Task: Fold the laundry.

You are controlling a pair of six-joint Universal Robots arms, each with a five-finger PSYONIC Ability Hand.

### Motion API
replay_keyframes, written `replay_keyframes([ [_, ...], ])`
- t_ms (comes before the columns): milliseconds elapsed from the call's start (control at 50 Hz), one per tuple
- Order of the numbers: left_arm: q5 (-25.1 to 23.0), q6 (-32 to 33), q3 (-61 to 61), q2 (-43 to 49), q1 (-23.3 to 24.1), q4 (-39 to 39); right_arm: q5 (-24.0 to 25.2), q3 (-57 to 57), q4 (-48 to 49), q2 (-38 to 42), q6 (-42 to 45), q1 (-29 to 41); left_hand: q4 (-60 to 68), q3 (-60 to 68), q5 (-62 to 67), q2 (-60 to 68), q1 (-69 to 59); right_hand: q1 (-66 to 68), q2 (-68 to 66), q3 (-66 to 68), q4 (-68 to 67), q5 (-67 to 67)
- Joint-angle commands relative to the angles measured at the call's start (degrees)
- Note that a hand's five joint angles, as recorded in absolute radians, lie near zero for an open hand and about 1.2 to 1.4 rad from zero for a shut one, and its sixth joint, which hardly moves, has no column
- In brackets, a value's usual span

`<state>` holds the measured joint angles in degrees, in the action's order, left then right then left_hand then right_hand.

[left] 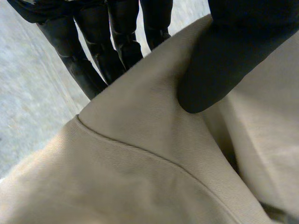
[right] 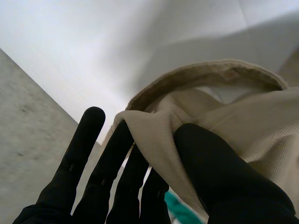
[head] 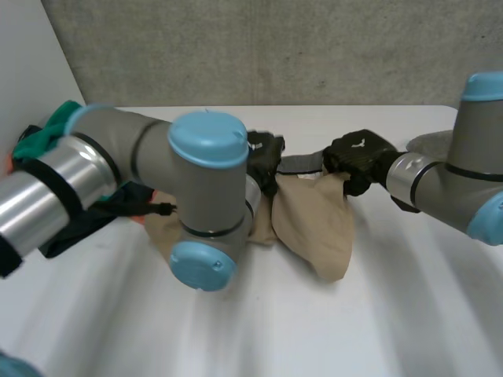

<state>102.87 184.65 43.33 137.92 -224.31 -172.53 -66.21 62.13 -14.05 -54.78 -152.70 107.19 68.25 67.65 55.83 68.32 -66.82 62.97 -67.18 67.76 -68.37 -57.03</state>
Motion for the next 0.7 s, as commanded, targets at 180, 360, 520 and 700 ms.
replay_keyframes([
  [180, -7.7, 2.3, 6.2, -10.6, -10.0, -3.3, -5.9, 9.9, -6.9, -7.6, -18.1, 7.5, 11.8, 12.4, 14.2, 11.7, -13.2, 17.0, -12.8, 12.2, -11.6, -13.0],
  [360, -7.7, 5.7, 3.0, -2.0, -11.1, -1.6, -13.9, 8.4, 0.3, -1.6, -21.0, 13.6, -11.2, -10.6, -8.8, -11.2, 9.8, 17.0, -12.8, 12.2, -11.6, -13.0],
  [520, -6.8, 5.0, 9.3, -15.2, -12.6, 3.9, -18.2, 5.1, -0.7, -1.7, -21.1, 13.6, -52.5, -51.9, -50.1, -52.5, 51.0, 17.0, -12.8, 12.2, -11.6, -13.0],
  [700, -0.7, -2.5, 33.6, -38.6, -19.6, 2.4, -18.7, 2.3, -1.0, -1.5, -21.0, 15.3, -51.8, -51.2, -49.4, -51.9, 50.4, 17.0, -12.8, 12.2, -11.6, -13.0],
])
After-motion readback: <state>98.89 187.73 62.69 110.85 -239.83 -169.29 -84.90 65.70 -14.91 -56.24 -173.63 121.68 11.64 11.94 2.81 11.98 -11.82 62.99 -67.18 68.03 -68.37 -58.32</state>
